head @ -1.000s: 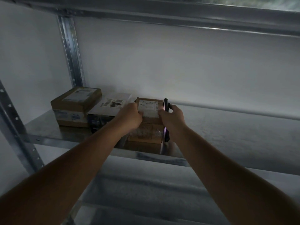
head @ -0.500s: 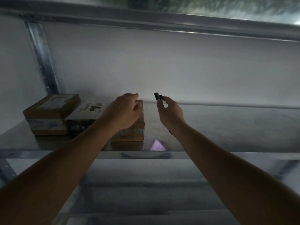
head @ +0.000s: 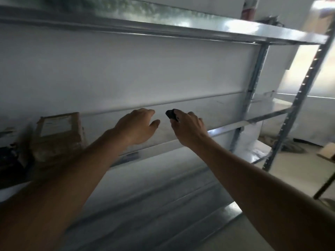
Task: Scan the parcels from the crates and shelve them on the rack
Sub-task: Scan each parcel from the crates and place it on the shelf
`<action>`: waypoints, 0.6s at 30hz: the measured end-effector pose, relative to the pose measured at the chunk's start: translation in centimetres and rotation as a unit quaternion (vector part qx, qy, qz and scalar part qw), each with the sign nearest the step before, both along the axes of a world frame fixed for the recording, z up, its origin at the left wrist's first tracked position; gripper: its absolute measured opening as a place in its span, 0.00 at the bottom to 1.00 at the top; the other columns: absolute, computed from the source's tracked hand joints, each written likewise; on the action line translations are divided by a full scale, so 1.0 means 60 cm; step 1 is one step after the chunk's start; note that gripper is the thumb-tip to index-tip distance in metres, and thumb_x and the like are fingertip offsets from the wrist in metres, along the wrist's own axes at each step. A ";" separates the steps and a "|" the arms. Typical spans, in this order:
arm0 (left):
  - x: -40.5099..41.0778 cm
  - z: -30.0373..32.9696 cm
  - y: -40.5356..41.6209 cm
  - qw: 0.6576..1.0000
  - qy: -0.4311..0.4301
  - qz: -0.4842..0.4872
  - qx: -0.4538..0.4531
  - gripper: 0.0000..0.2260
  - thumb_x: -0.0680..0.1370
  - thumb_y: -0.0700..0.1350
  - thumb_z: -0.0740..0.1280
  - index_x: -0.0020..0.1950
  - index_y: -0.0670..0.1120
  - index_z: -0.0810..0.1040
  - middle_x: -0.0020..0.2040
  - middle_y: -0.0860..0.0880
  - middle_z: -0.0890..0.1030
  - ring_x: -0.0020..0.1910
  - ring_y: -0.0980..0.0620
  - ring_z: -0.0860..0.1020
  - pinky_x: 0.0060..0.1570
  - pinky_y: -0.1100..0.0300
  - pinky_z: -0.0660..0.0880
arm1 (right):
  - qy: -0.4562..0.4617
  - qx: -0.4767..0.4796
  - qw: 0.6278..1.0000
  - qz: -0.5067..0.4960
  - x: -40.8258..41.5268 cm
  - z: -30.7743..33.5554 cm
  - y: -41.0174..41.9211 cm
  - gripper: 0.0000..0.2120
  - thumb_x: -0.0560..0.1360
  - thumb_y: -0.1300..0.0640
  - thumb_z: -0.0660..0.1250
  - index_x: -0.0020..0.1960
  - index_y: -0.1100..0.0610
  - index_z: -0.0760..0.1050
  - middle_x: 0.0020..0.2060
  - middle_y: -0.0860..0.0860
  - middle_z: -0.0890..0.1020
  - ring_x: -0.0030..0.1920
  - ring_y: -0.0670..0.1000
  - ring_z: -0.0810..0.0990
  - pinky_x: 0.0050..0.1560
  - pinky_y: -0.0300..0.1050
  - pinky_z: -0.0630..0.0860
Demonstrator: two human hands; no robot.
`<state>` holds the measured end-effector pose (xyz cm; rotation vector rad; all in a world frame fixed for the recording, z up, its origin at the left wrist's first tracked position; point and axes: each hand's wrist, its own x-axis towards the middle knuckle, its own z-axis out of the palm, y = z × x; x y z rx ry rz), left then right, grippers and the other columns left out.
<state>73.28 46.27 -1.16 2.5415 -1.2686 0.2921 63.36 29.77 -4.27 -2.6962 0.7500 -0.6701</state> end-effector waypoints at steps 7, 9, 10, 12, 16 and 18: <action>-0.189 0.003 -0.237 0.994 0.005 -0.107 0.006 0.26 0.86 0.59 0.57 0.79 0.46 0.69 0.77 0.45 0.72 0.72 0.43 0.73 0.69 0.46 0.72 | -0.004 -0.017 0.996 -0.084 -0.240 -0.006 -0.193 0.19 0.87 0.45 0.58 0.75 0.46 0.71 0.59 0.59 0.79 0.57 0.66 0.79 0.58 0.58 0.78; -0.252 -0.002 -0.311 0.990 0.008 -0.142 0.009 0.26 0.86 0.59 0.57 0.80 0.47 0.67 0.78 0.46 0.71 0.74 0.43 0.72 0.70 0.46 0.72 | -0.011 -0.023 0.994 -0.105 -0.316 -0.009 -0.252 0.19 0.86 0.45 0.58 0.76 0.44 0.72 0.60 0.59 0.81 0.58 0.65 0.80 0.59 0.57 0.77; -0.283 -0.006 -0.348 0.987 0.010 -0.159 0.011 0.26 0.86 0.59 0.58 0.81 0.48 0.67 0.78 0.47 0.71 0.74 0.43 0.72 0.70 0.45 0.72 | -0.016 -0.026 0.993 -0.116 -0.355 -0.011 -0.282 0.19 0.86 0.45 0.59 0.76 0.43 0.72 0.61 0.59 0.81 0.58 0.64 0.80 0.58 0.55 0.77; -0.343 -0.014 -0.418 0.982 0.011 -0.190 0.011 0.25 0.86 0.59 0.59 0.80 0.49 0.68 0.77 0.46 0.73 0.72 0.43 0.74 0.69 0.46 0.73 | -0.016 -0.027 0.988 -0.149 -0.429 -0.017 -0.338 0.20 0.86 0.45 0.60 0.77 0.45 0.72 0.62 0.60 0.80 0.59 0.65 0.80 0.56 0.55 0.75; -0.456 -0.035 -0.553 0.968 0.021 -0.248 0.014 0.25 0.85 0.59 0.59 0.79 0.48 0.71 0.77 0.46 0.73 0.73 0.43 0.74 0.69 0.47 0.72 | -0.007 -0.011 0.979 -0.205 -0.570 -0.033 -0.442 0.21 0.86 0.44 0.61 0.76 0.49 0.73 0.61 0.61 0.81 0.57 0.65 0.81 0.60 0.59 0.79; -0.504 -0.046 -0.619 0.960 0.028 -0.277 0.026 0.26 0.85 0.60 0.60 0.81 0.48 0.68 0.79 0.47 0.71 0.75 0.45 0.72 0.72 0.47 0.70 | -0.012 -0.003 0.973 -0.230 -0.632 -0.043 -0.488 0.20 0.86 0.44 0.61 0.74 0.51 0.75 0.61 0.61 0.81 0.58 0.64 0.81 0.59 0.59 0.79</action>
